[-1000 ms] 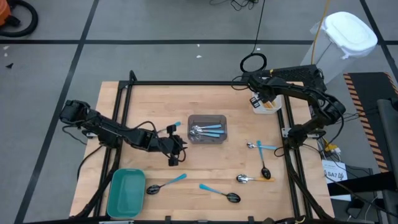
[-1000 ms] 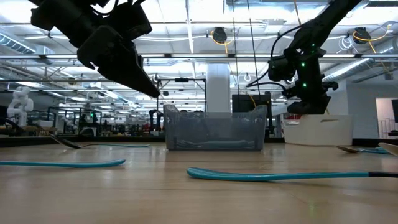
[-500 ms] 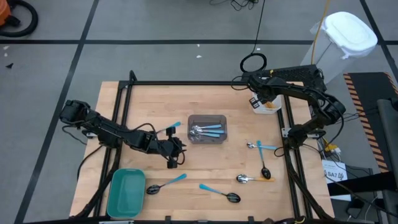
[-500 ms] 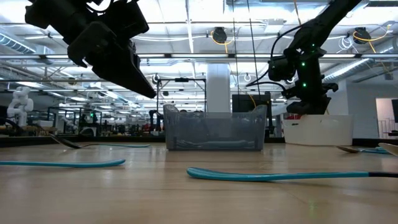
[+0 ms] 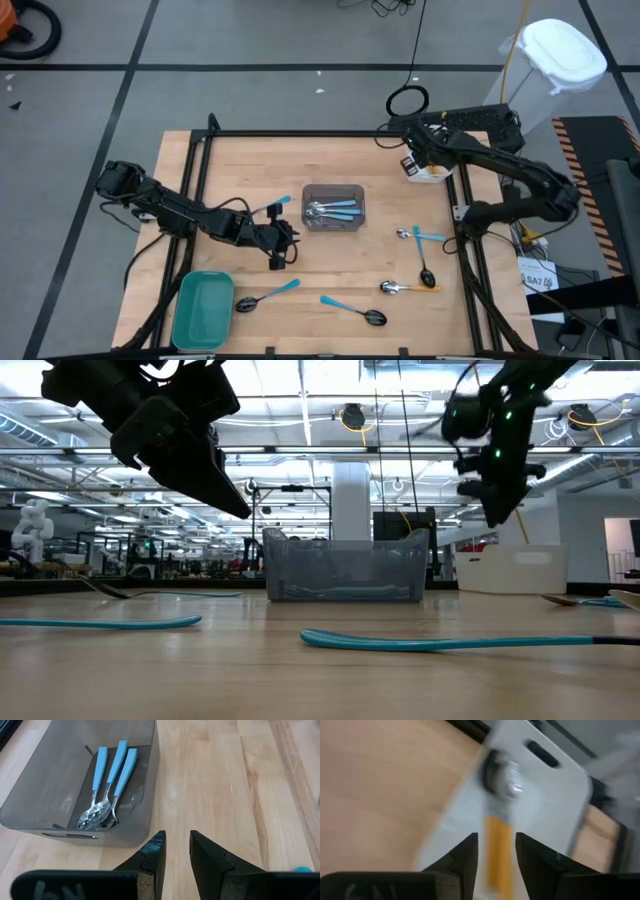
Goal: Sort silverware by color (type)
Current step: Put the yellow spoon into the white bin
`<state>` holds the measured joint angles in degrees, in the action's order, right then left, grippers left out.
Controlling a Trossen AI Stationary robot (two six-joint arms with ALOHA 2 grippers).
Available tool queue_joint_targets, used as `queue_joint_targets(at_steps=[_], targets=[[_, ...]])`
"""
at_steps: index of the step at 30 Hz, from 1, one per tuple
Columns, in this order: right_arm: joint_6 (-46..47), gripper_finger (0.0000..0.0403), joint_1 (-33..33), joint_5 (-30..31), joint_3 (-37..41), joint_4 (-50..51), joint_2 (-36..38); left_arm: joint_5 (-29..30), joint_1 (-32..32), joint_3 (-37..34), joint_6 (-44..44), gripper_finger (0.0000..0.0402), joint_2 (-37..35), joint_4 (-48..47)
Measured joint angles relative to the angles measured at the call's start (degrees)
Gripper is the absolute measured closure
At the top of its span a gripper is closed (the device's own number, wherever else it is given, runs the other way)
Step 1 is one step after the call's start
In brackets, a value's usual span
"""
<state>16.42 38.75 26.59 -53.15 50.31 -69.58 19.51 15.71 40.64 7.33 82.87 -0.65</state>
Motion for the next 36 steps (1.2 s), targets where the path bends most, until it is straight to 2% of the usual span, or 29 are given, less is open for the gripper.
queue_joint_targets(at_steps=[5, 11, 15, 20, 25, 29, 36], targets=[[3.24, 0.0275, -7.75, -7.66, 0.12, -0.38, 6.96, 0.02, -0.34, 0.0, -0.36, 0.0314, -0.02, 0.59], [8.23, 0.0275, -20.88, -8.77, 2.44, -2.49, 11.88, 0.01, -0.32, 0.0, 0.53, 0.0314, 0.0, 0.79], [12.08, 0.0275, -30.02, -8.66, 3.85, -3.6, 12.64, 0.02, -0.16, 0.0, 2.6, 0.0314, 0.0, 0.75], [15.02, 0.0275, -41.32, -7.83, 5.0, -9.15, 11.28, 0.02, 1.23, 0.0, 5.17, 0.0314, 0.0, 0.73], [10.87, 0.0275, -51.55, -6.92, 6.53, -17.09, 8.33, 0.02, 2.34, 0.0, 5.66, 0.0314, 0.0, 0.79], [10.62, 0.0275, -57.67, -6.91, 7.26, -19.65, 4.67, 0.02, 2.46, 0.0, 7.59, 0.0314, 0.0, 0.79], [15.83, 0.0275, -65.5, -5.15, 7.26, -20.42, -2.51, 0.96, 3.35, 0.0, 10.4, 0.0314, 1.15, 1.62]])
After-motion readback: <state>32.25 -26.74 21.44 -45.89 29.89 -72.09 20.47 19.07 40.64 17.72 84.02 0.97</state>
